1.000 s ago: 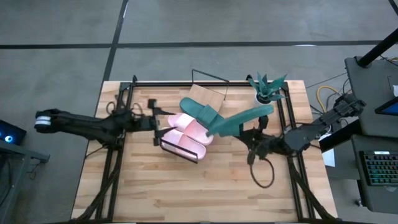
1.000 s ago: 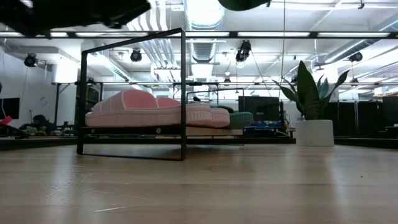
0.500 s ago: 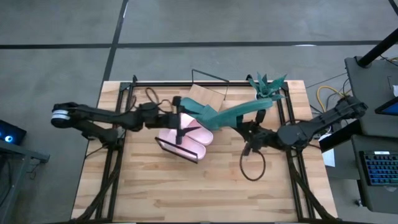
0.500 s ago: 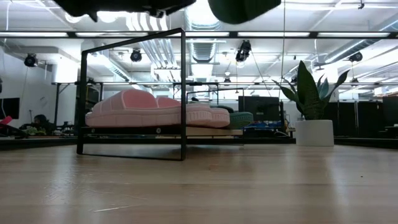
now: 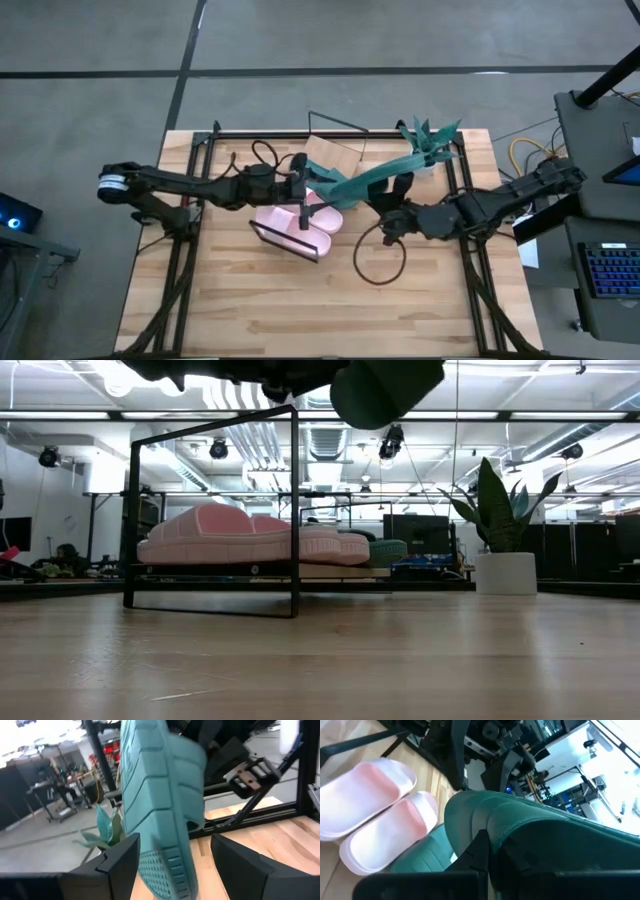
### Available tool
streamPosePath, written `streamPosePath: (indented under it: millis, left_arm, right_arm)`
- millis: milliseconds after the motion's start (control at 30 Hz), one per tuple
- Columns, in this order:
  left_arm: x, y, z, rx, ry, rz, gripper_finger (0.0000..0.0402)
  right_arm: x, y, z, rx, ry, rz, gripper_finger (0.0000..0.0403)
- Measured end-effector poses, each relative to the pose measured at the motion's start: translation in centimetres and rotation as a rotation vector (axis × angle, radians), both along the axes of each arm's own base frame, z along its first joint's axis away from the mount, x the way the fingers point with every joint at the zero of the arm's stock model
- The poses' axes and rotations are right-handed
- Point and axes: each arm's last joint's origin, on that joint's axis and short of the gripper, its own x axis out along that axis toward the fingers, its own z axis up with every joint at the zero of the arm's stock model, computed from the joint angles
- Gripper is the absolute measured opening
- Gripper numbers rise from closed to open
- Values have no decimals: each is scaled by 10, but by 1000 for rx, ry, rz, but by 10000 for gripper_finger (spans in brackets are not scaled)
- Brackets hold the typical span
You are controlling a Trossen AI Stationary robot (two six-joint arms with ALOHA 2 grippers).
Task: Pick and place slides into the shelf
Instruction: Put the dark green slide on the shelf
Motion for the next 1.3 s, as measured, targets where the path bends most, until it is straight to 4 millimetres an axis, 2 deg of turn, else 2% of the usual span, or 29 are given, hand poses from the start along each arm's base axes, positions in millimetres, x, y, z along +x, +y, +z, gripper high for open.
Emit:
streamPosePath:
  millis: [333,433,533,733,967,1167,1300]
  left_arm:
    - [10,1,-6,-60,33,29,228]
    - [11,1,-8,-57,43,31,215]
    - [12,1,-8,-54,46,32,171]
    - [9,2,-5,-31,53,46,30]
    - [7,3,-4,-31,49,57,27]
    - [3,12,-3,-35,56,96,27]
    - [-2,19,2,-40,43,129,27]
  right_arm:
    - [19,4,13,-17,80,38,11]
    - [22,5,16,-5,90,54,11]
    - [23,6,20,-6,97,56,11]
    - [23,6,20,-8,91,57,12]
    - [22,6,21,-29,95,51,39]
    - [15,4,25,-189,117,-96,92]
    - [8,2,34,-200,82,-154,128]
